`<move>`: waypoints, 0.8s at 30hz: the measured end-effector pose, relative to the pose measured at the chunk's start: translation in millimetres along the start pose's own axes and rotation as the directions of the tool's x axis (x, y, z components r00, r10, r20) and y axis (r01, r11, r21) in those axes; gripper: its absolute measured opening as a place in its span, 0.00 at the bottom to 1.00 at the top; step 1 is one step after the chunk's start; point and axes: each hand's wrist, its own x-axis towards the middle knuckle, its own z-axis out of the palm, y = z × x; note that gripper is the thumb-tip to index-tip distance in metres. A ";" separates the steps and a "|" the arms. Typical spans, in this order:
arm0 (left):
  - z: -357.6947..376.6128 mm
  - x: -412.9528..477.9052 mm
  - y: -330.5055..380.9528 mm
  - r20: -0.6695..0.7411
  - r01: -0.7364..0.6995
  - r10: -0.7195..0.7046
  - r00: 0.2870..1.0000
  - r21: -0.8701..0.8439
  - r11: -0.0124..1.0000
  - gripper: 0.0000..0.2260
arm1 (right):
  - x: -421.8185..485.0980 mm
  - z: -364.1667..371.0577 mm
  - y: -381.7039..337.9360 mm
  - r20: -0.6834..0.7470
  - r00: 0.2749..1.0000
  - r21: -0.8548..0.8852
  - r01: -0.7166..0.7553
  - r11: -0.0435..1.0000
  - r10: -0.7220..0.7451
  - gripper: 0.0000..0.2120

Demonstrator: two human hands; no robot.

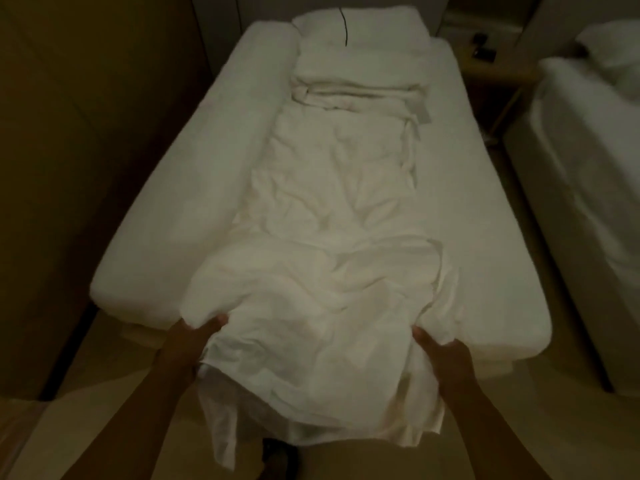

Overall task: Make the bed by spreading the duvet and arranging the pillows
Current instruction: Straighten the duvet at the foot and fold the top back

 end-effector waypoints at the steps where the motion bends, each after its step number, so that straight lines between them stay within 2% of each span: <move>1: -4.6 0.2 10.0 0.015 -0.026 0.025 1.000 0.027 0.999 0.32 | -2.1 -2.6 -11.5 0.000 1.000 -0.007 0.020 1.000 -0.020 0.21; 4: -13.8 15.3 47.8 0.019 -0.094 0.094 0.995 0.008 0.996 0.26 | -6.9 -1.0 -54.4 -0.037 0.997 0.018 0.071 0.997 -0.070 0.15; 5: -13.3 23.0 60.3 0.014 -0.108 0.108 0.994 -0.004 0.994 0.30 | -6.6 1.4 -68.9 -0.056 0.994 0.019 0.091 0.996 -0.089 0.17; 7: -14.8 35.1 89.1 0.057 -0.114 0.114 0.992 -0.014 0.993 0.38 | -2.6 7.9 -95.5 -0.090 0.985 -0.011 0.146 0.989 -0.146 0.27; 8: -16.3 44.4 104.3 0.086 -0.141 0.141 0.986 -0.004 0.990 0.37 | 1.7 11.4 -109.7 -0.096 0.975 -0.061 0.197 0.978 -0.203 0.33; 10: -16.5 65.4 132.0 0.146 -0.227 0.220 0.965 0.033 0.973 0.25 | 13.3 16.8 -137.6 -0.063 0.958 -0.134 0.270 0.954 -0.280 0.40; 12: -10.2 90.8 156.7 0.156 -0.337 0.319 0.935 0.102 0.936 0.11 | 30.6 19.8 -165.9 0.021 0.948 -0.146 0.316 0.937 -0.317 0.38; 13: -5.5 102.1 170.1 0.168 -0.349 0.330 0.929 0.104 0.931 0.07 | 40.0 19.6 -178.4 0.067 0.942 -0.155 0.337 0.929 -0.330 0.37; 16: 7.0 134.2 205.5 0.178 -0.324 0.307 0.935 0.081 0.943 0.07 | 69.2 17.6 -215.4 0.195 0.896 -0.137 0.428 0.893 -0.399 0.28; 17: 10.8 139.8 218.5 0.179 -0.279 0.274 0.945 0.004 0.960 0.08 | 80.8 17.6 -223.9 0.221 0.885 -0.106 0.440 0.892 -0.410 0.25; 18: 12.6 147.6 228.5 0.235 -0.275 0.270 0.934 -0.012 0.962 0.11 | 91.0 20.2 -234.4 0.234 0.877 -0.089 0.448 0.889 -0.419 0.21; 19: 15.7 159.4 235.4 0.243 -0.302 0.295 0.924 -0.007 0.953 0.14 | 106.0 21.3 -242.6 0.225 0.882 -0.078 0.440 0.895 -0.414 0.18; 20: 22.7 166.5 245.4 0.219 -0.236 0.247 0.944 -0.071 0.969 0.18 | 117.7 24.0 -253.2 0.230 0.889 -0.076 0.422 0.903 -0.396 0.14; 21: 33.1 170.5 257.2 0.181 -0.232 0.243 0.953 -0.083 0.969 0.24 | 131.3 26.2 -262.0 0.245 0.905 -0.058 0.371 0.927 -0.347 0.12; 22: 40.2 177.8 264.1 0.198 -0.151 0.180 0.963 -0.152 0.977 0.30 | 144.6 27.2 -270.9 0.292 0.912 -0.010 0.304 0.953 -0.288 0.11; 23: 48.3 183.7 272.6 0.265 -0.031 0.102 0.959 -0.257 0.966 0.35 | 156.8 28.1 -279.0 0.348 0.915 0.120 0.171 0.978 -0.203 0.13; 24: 55.5 187.2 283.9 0.298 0.022 0.075 0.952 -0.308 0.951 0.38 | 167.6 28.4 -288.5 0.400 0.911 0.256 -0.006 0.967 -0.100 0.22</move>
